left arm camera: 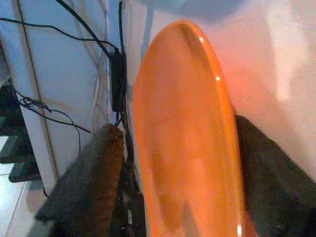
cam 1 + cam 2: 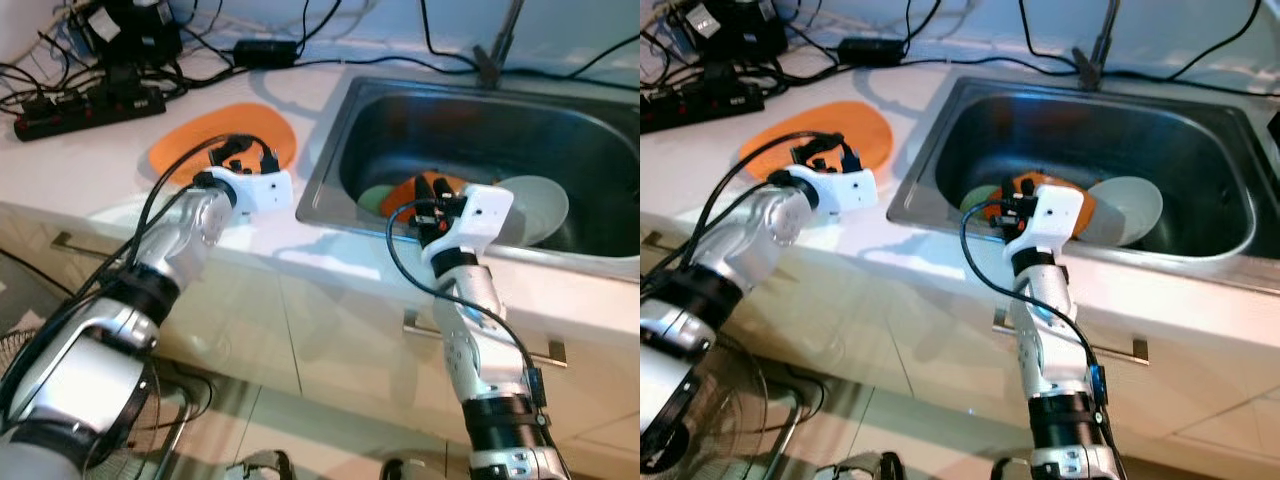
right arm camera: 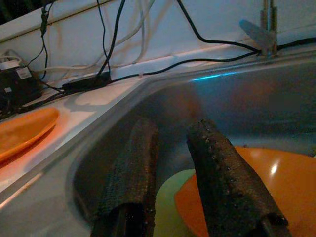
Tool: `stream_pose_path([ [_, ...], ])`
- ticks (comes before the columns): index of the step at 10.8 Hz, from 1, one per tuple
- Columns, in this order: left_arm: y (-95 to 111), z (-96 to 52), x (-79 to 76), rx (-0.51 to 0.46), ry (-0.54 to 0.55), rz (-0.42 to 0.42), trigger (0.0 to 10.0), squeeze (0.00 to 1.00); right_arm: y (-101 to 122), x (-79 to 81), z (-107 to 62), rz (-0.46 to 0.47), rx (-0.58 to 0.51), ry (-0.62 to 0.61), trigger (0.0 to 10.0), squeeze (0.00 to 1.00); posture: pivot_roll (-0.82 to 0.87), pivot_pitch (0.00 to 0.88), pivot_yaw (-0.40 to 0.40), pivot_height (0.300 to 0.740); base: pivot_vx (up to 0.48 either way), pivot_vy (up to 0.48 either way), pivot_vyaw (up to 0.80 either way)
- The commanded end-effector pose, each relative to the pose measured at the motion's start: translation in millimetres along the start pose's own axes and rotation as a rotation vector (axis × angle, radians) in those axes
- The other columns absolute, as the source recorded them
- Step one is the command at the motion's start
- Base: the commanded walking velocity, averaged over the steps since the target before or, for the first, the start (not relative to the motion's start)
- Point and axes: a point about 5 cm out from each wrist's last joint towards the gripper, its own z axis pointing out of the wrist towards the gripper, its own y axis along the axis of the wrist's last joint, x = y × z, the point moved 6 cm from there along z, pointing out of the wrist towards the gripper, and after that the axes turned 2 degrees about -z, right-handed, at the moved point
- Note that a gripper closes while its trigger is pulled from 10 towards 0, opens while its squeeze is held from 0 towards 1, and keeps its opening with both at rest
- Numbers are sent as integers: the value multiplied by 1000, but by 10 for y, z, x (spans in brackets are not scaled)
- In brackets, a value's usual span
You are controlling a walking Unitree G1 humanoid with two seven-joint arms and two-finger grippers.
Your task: Kitchen organization
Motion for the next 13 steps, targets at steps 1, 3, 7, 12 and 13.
stream_pose_path([
  [1, -116, -13, -333, 40, -103, 9, 0, 0, -27, -11, -7, 9, 18, -5, 10000, 0, 21, 88, 58, 740, 0, 0, 0],
  [3, -99, 10, -359, 28, -105, 6, 0, 0, -26, -14, -7, 9, 19, -6, 10000, 0, 22, 88, 57, 740, 0, 0, 0],
  [7, -84, 40, -351, 16, -100, 11, 0, 0, -31, -29, 0, 7, 25, -8, 10000, 0, 19, 96, 53, 740, 0, 0, 0],
  [12, -79, 40, -407, 5, -120, 0, 0, 0, -32, -35, 5, 4, 28, -9, 10000, 0, 18, 98, 51, 740, 0, 0, 0],
  [13, -79, 41, -411, 5, -122, -6, 0, 0, -30, -43, 10, 2, 28, -10, 10000, 0, 18, 95, 49, 740, 0, 0, 0],
])
